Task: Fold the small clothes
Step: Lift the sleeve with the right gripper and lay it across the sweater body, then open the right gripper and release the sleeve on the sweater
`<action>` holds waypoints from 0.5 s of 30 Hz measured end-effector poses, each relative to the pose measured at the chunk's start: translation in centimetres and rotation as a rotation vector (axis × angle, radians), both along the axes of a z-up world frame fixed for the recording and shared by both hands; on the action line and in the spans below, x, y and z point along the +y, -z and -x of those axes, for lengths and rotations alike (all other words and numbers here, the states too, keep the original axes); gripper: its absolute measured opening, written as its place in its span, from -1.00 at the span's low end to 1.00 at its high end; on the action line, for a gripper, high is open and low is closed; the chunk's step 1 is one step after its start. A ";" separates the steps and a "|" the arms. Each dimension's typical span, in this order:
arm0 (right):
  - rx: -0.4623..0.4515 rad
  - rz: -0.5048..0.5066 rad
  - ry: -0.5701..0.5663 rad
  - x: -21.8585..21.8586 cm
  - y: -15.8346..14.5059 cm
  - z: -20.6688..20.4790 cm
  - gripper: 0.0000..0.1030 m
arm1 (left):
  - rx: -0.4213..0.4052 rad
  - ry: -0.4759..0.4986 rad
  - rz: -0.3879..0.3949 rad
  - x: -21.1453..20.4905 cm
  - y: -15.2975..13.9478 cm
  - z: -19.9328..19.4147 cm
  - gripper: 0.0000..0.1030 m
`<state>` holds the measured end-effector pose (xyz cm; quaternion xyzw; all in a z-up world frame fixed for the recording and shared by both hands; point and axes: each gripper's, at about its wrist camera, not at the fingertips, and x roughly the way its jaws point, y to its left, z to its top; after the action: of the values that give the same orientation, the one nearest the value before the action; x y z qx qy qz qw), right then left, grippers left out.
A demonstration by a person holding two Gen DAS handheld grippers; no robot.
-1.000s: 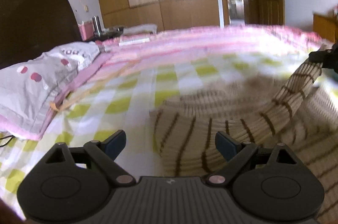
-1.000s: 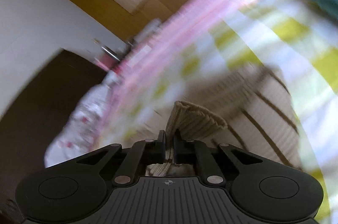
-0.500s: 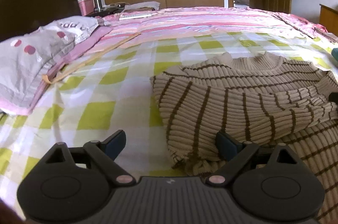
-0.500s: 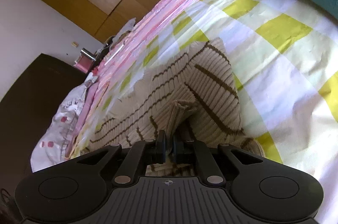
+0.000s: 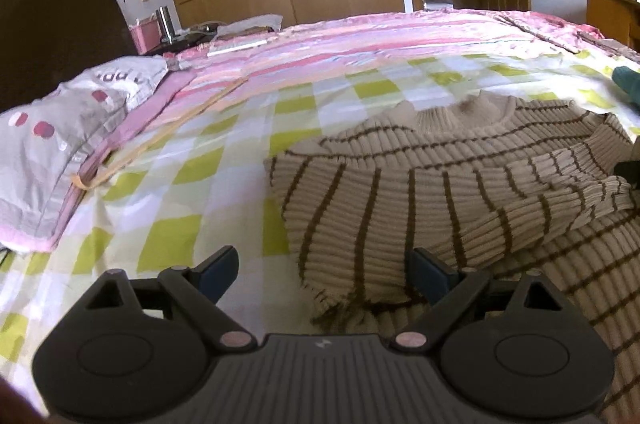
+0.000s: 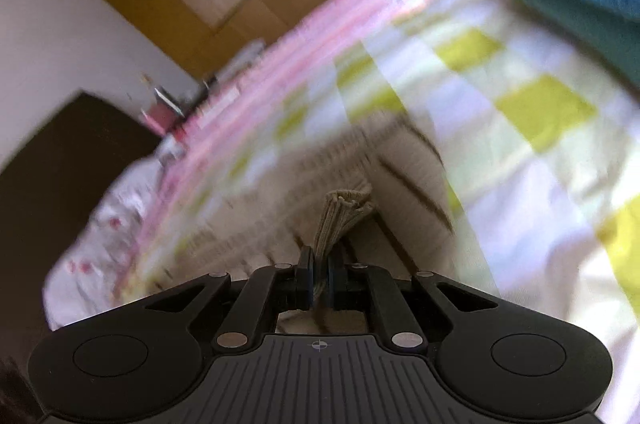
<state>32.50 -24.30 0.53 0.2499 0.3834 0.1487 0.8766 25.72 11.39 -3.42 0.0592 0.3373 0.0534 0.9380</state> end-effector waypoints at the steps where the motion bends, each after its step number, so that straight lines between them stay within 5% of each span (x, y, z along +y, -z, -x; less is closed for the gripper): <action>1: 0.000 -0.008 0.006 -0.1 0.2 0.2 -0.85 | 0.002 -0.003 0.005 0.2 0.0 0.1 0.89; 10: -0.043 0.033 0.058 -1.4 -1.8 1.6 -0.65 | -0.067 0.019 0.033 0.9 -2.2 1.8 0.89; 15: -0.146 0.088 0.103 -1.9 -3.8 3.0 -0.65 | -0.106 0.030 0.044 0.6 -3.2 1.4 0.89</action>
<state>29.47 -26.21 4.37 0.2192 0.3112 0.1043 0.9188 24.28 12.02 -0.17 0.0406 0.2872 0.0349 0.9564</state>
